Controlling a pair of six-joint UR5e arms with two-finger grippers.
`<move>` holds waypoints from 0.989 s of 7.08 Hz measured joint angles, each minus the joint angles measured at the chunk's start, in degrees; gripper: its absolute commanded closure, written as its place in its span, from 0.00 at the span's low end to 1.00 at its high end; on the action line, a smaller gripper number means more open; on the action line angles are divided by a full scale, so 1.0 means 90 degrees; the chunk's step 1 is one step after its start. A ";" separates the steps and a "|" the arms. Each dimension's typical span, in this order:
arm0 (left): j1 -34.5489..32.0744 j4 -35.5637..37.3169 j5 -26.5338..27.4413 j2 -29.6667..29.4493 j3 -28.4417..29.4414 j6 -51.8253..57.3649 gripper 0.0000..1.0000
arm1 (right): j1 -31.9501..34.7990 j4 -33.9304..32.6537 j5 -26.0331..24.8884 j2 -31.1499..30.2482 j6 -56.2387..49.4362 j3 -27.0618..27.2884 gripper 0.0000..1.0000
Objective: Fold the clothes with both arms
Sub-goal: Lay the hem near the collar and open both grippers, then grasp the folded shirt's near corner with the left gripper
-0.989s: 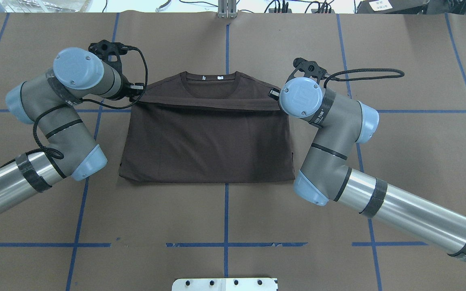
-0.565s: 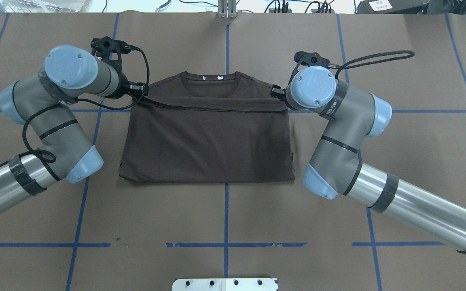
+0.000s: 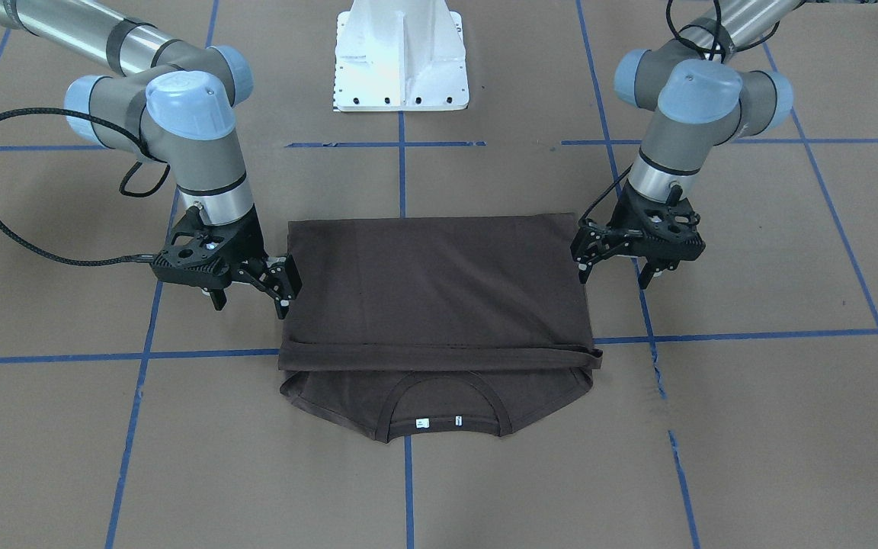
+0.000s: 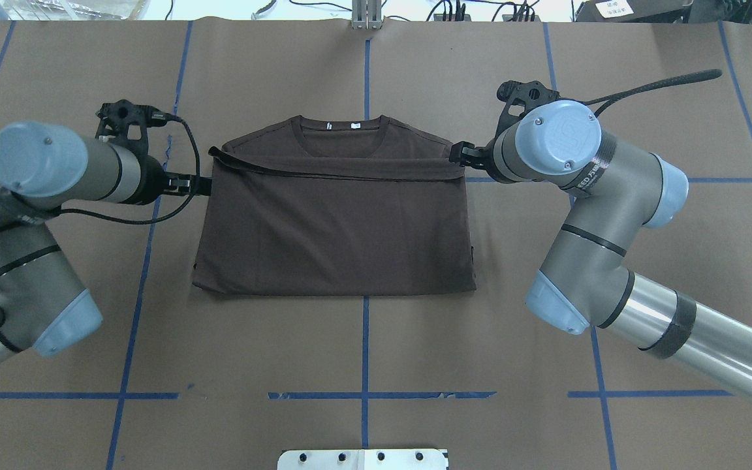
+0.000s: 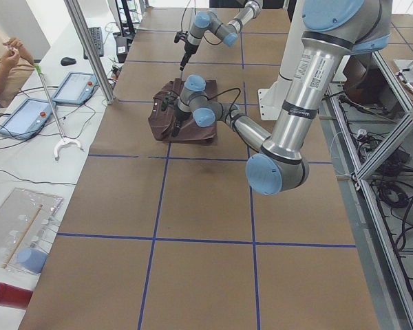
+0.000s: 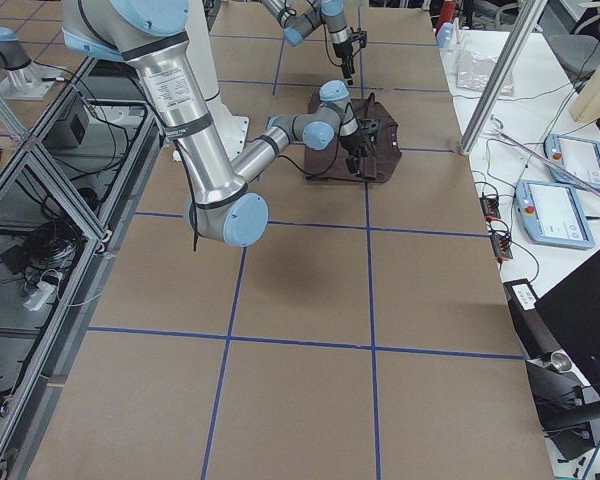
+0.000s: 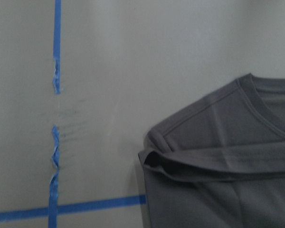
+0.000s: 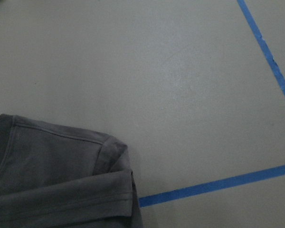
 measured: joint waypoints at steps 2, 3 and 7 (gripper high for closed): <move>0.0615 -0.1042 0.0232 0.0777 -0.0166 -0.1195 0.43 | 0.0001 0.0000 0.0007 -0.0016 -0.0007 0.0037 0.00; 0.0976 -0.1242 0.0448 0.0902 -0.0190 -0.1838 0.43 | 0.0001 0.0000 0.0006 -0.0021 -0.0008 0.0045 0.00; 0.1635 -0.1340 0.0792 0.0976 -0.0476 -0.2732 0.54 | 0.0009 -0.0018 -0.0002 -0.0042 0.0016 0.0123 0.00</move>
